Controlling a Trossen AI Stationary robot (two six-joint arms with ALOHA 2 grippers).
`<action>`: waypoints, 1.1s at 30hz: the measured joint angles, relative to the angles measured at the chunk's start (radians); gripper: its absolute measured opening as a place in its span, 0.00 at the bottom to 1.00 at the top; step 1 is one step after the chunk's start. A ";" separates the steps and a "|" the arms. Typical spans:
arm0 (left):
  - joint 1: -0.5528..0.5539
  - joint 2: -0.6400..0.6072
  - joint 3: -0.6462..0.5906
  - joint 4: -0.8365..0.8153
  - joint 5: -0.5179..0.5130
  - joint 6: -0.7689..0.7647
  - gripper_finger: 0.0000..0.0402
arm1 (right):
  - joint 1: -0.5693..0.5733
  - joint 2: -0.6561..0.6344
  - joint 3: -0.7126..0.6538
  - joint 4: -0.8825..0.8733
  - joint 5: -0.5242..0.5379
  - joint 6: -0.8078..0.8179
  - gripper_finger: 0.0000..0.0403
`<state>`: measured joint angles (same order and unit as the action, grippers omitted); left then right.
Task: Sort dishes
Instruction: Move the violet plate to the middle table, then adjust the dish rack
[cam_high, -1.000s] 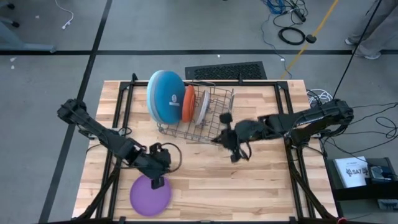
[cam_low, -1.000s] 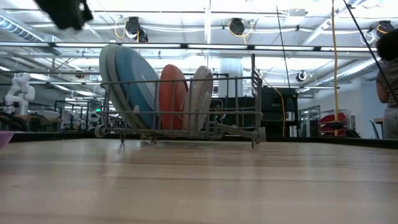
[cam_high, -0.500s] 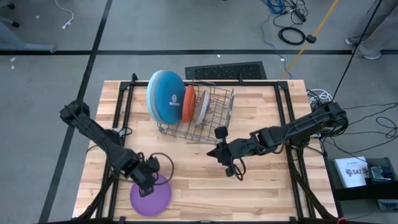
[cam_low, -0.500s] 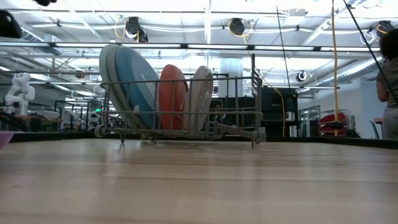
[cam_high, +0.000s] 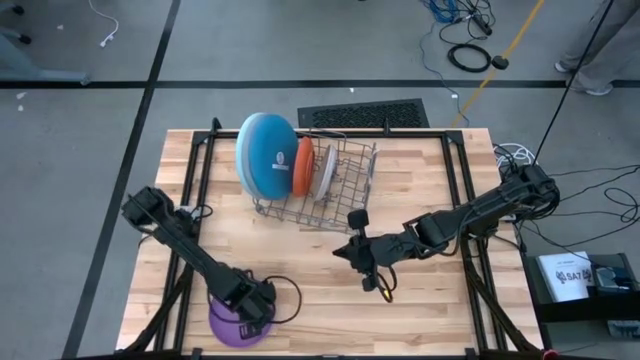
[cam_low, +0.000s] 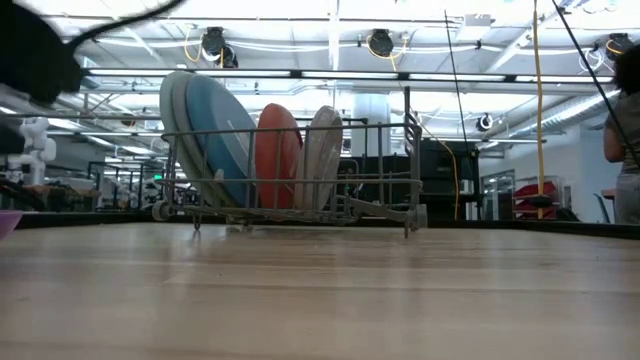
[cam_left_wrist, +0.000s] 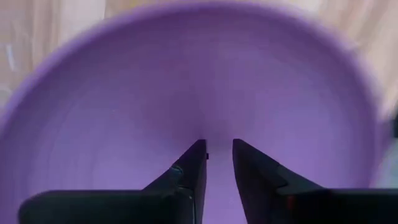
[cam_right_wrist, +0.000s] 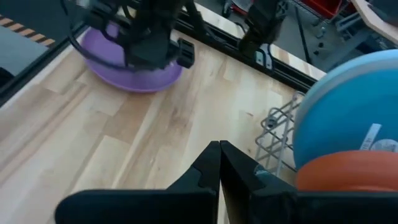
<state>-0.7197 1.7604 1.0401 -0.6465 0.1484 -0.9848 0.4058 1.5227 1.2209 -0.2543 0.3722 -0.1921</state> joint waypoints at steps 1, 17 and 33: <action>0.000 0.016 0.001 -0.005 0.006 -0.001 0.20 | 0.004 0.000 0.000 -0.001 0.001 0.000 0.01; 0.160 0.078 0.002 0.209 -0.266 0.267 0.20 | 0.022 -0.047 0.000 -0.010 0.051 -0.006 0.00; 0.348 0.031 0.107 0.396 -0.260 0.602 0.20 | 0.070 -0.065 0.000 -0.134 -0.012 0.014 0.02</action>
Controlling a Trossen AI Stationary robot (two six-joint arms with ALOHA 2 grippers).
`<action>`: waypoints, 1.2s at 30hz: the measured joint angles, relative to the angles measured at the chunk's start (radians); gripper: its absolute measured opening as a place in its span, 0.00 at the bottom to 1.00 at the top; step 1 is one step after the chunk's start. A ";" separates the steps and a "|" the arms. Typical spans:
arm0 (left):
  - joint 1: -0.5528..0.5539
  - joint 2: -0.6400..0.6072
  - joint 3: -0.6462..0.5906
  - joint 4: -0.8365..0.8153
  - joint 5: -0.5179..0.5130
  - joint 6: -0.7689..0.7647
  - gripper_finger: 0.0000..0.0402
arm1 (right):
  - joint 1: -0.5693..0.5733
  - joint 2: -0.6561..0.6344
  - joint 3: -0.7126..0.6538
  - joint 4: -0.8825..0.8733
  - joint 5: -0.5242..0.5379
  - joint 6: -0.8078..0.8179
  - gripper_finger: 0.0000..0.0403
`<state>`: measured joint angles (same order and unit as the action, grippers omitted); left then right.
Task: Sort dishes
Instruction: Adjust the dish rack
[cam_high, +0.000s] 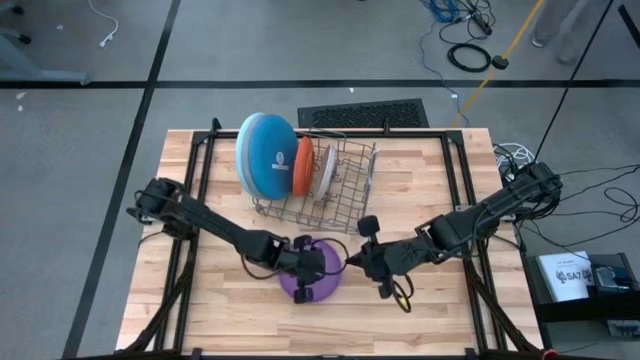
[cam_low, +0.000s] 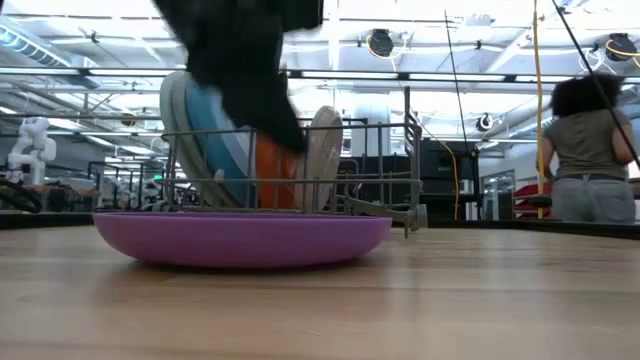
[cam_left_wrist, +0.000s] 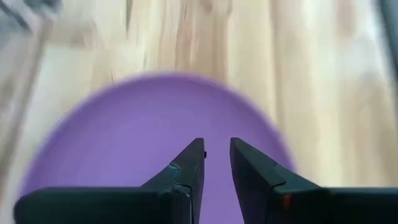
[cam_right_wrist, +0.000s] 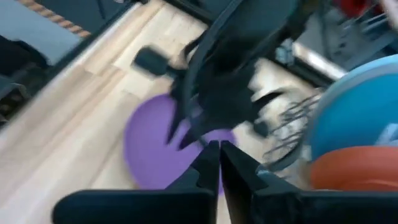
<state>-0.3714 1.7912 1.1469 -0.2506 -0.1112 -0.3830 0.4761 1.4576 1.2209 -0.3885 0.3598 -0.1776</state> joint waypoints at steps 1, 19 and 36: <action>0.000 -0.021 0.010 -0.011 0.000 0.003 0.20 | 0.000 0.002 0.000 -0.004 -0.025 0.018 0.04; -0.140 -0.545 0.039 -0.334 -0.643 -0.037 0.20 | -0.089 0.183 0.008 0.010 0.262 0.135 0.30; -0.201 -0.582 0.039 -0.383 -0.739 -0.027 0.20 | -0.259 0.270 0.013 -0.045 0.131 0.266 0.30</action>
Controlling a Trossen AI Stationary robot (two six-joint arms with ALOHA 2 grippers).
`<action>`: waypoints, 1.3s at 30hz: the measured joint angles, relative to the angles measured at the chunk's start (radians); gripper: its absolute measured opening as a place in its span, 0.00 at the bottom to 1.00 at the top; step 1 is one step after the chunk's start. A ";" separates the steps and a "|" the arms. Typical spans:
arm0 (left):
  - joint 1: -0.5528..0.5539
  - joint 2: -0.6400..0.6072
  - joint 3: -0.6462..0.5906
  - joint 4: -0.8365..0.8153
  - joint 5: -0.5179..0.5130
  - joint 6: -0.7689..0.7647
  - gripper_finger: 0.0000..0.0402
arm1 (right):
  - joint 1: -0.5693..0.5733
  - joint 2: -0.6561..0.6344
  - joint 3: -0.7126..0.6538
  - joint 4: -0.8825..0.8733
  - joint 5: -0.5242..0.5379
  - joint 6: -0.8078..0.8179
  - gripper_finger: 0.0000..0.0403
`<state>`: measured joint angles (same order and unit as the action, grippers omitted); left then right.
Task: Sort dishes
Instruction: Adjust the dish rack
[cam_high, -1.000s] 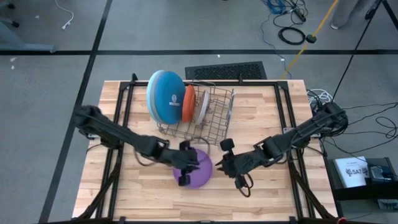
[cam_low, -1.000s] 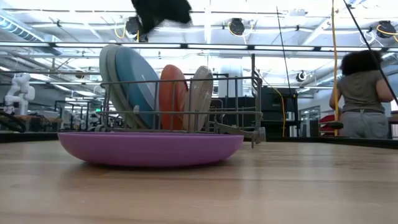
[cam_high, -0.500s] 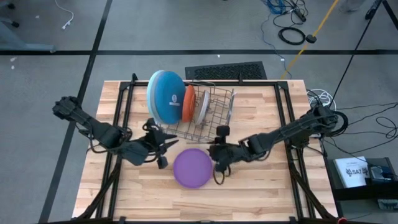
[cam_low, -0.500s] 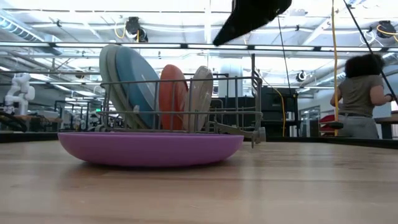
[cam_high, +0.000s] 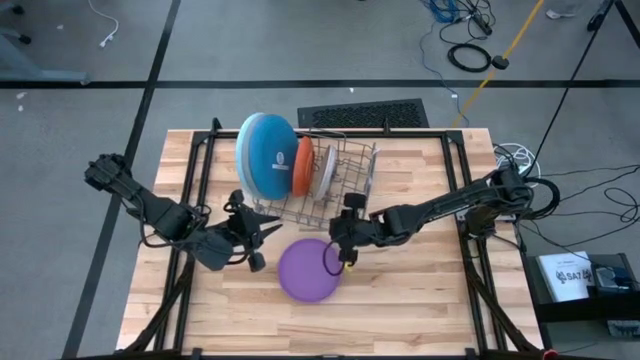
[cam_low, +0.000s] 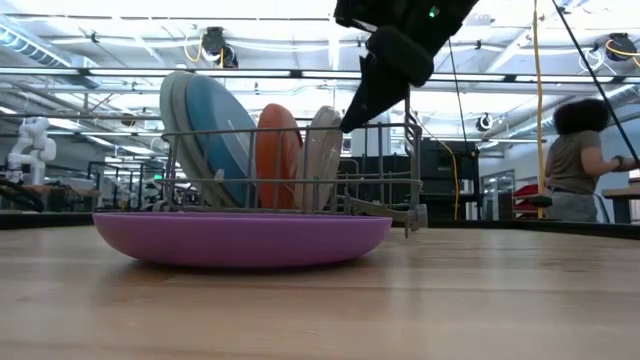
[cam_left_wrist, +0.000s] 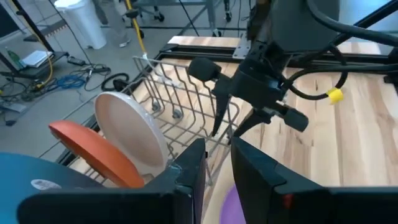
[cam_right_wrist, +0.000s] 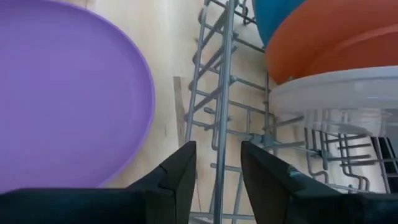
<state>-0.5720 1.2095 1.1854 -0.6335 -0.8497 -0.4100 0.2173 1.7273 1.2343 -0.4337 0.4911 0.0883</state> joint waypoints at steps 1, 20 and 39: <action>0.000 0.000 0.000 -0.004 0.000 0.000 0.20 | -0.005 0.004 0.001 -0.005 0.000 -0.001 0.29; 0.000 0.000 0.000 -0.007 0.000 -0.001 0.20 | 0.016 -0.024 0.000 -0.334 -0.076 0.069 0.01; 0.000 0.000 0.000 -0.005 0.000 -0.001 0.20 | 0.081 -0.163 -0.004 -0.458 -0.075 0.105 0.12</action>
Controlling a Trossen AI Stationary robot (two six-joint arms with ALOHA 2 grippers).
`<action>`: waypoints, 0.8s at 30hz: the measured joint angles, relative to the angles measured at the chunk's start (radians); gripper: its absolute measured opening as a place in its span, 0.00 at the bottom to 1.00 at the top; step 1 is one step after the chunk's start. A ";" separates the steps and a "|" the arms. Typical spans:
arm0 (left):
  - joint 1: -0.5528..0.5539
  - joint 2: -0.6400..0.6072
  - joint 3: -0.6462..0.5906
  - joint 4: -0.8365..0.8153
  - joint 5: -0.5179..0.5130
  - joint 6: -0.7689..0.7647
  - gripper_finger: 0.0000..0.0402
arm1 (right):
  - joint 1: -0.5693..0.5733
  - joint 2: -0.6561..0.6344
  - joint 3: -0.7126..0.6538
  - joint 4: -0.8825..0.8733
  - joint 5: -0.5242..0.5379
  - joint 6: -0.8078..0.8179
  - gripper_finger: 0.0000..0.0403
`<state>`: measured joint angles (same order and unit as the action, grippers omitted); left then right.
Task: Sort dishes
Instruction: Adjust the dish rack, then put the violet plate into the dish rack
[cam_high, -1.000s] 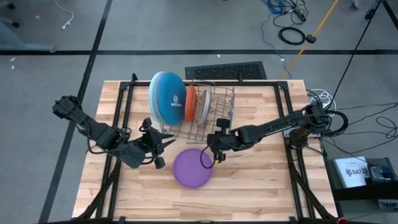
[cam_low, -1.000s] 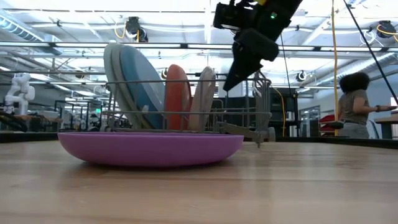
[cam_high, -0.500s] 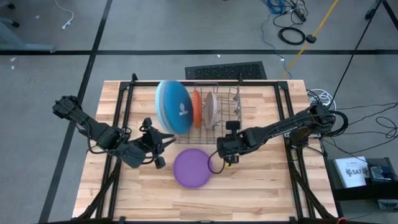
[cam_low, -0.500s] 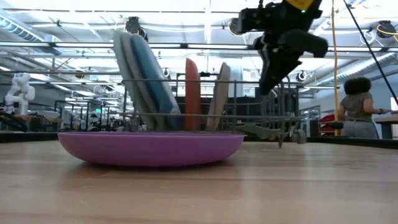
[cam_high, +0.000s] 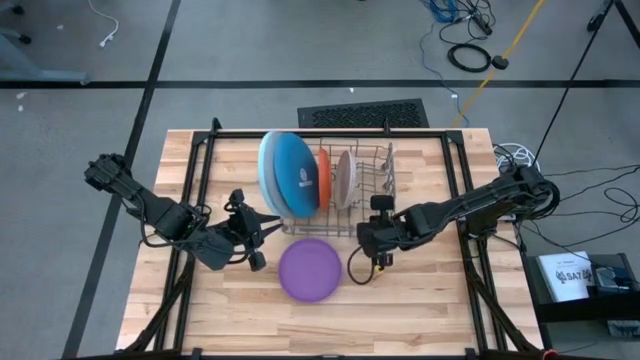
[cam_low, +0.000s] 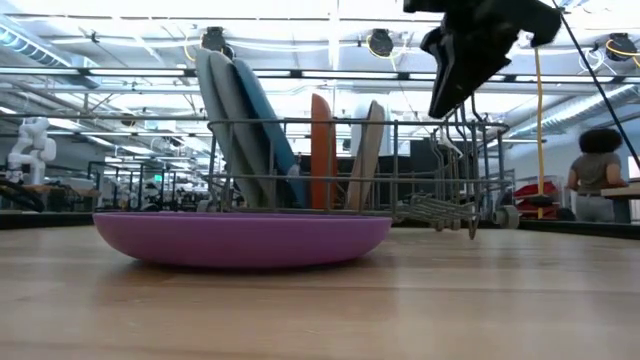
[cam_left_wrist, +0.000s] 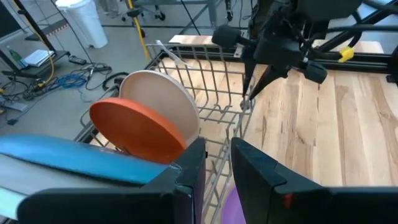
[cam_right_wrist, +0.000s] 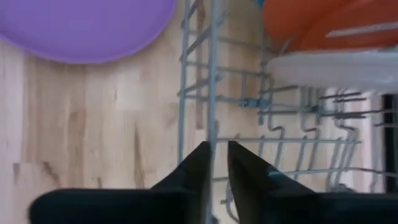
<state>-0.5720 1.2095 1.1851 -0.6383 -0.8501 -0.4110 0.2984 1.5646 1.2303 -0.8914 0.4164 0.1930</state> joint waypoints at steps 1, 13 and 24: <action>0.000 0.000 0.000 0.000 0.000 0.000 0.20 | 0.000 -0.002 0.003 0.005 0.007 -0.001 0.15; 0.000 0.000 0.000 0.001 0.000 -0.002 0.20 | 0.034 -0.006 0.003 0.178 -0.063 -0.111 0.34; 0.002 0.000 0.000 0.001 0.000 0.008 0.20 | 0.100 0.079 0.003 0.414 -0.254 -0.361 0.35</action>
<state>-0.5697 1.2095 1.1847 -0.6376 -0.8501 -0.4034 0.3987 1.6435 1.2335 -0.4778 0.1621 -0.1680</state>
